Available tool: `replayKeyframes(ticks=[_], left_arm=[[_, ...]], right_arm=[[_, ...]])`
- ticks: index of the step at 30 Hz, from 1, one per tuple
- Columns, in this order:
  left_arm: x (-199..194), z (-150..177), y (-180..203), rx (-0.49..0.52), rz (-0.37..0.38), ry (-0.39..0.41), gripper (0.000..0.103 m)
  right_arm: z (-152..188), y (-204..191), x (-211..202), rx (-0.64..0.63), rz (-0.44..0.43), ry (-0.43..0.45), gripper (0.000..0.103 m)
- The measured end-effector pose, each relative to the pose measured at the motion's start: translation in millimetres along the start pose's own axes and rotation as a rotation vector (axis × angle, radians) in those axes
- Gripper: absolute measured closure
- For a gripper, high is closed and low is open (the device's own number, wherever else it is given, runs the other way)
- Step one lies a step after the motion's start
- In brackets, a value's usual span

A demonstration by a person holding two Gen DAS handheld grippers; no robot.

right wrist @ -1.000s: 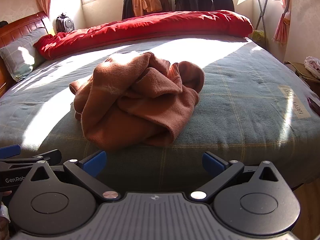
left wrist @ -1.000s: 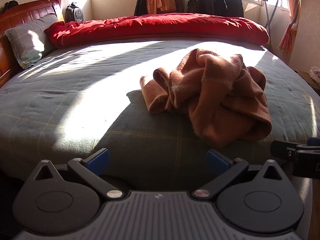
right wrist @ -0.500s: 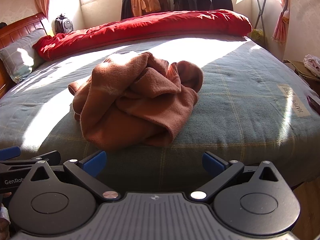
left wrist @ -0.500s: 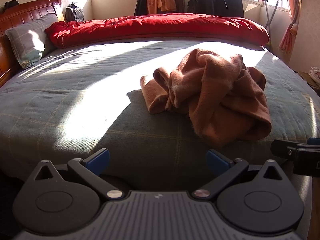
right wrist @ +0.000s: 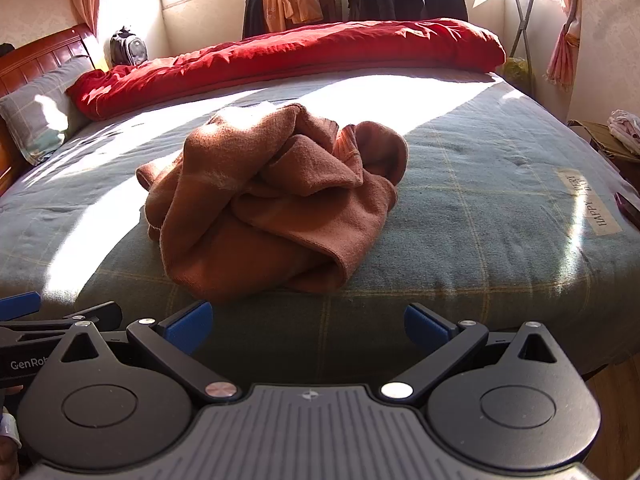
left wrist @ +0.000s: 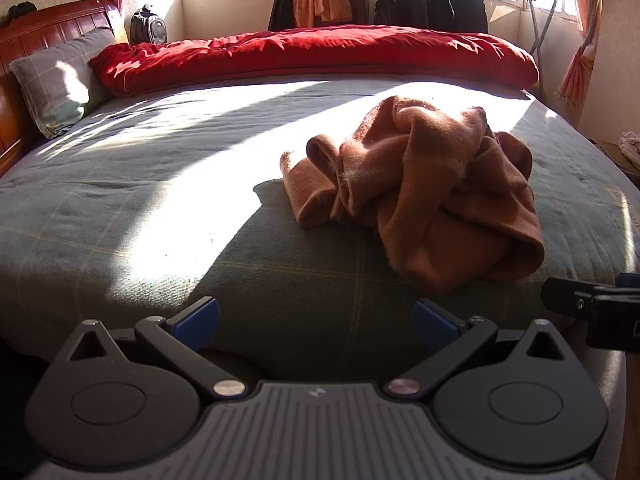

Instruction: Fold clothes

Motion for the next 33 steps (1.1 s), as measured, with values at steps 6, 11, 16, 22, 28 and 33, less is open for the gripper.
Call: replayKeyframes(ticks=[6, 11, 16, 22, 28, 33], left_arm=[[0.4, -0.5, 0.3, 0.001, 0.002, -0.002, 0.0], [0.6, 0.1, -0.2, 0.001, 0.004, -0.003, 0.0], [-1.1, -0.6, -1.4, -0.01, 0.009, 0.001, 0.0], [-6.4, -2.1, -0.8, -0.018, 0.014, 0.011, 0.0], [-10.6, -3.3, 1.8, -0.014, 0.008, 0.016, 0.0], [-11.4, -2.8, 3.0, -0.01, -0.003, 0.011, 0.0]], right_arm=[[0.7, -0.3, 1.4, 0.0, -0.001, -0.005, 0.0], [1.1, 0.0, 0.9, 0.004, -0.001, -0.003, 0.0], [-0.2, 0.1, -1.3, 0.004, -0.001, 0.0, 0.0], [-3.5, 4.0, -8.2, 0.015, 0.001, 0.018, 0.0], [-3.2, 7.8, -9.7, 0.028, -0.014, 0.022, 0.0], [-4.0, 8.8, -7.4, 0.033, -0.031, 0.021, 0.0]])
Point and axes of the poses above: each gripper's, at about its wrist camera, not at the fingertips, and x roughly the way its jaws point, y to its right, z to its underside, the point moved 2 cm from there along x, roughly the way its jaws point, and after that the axes turned 12 degrees about -z, right-handed, at the moved point
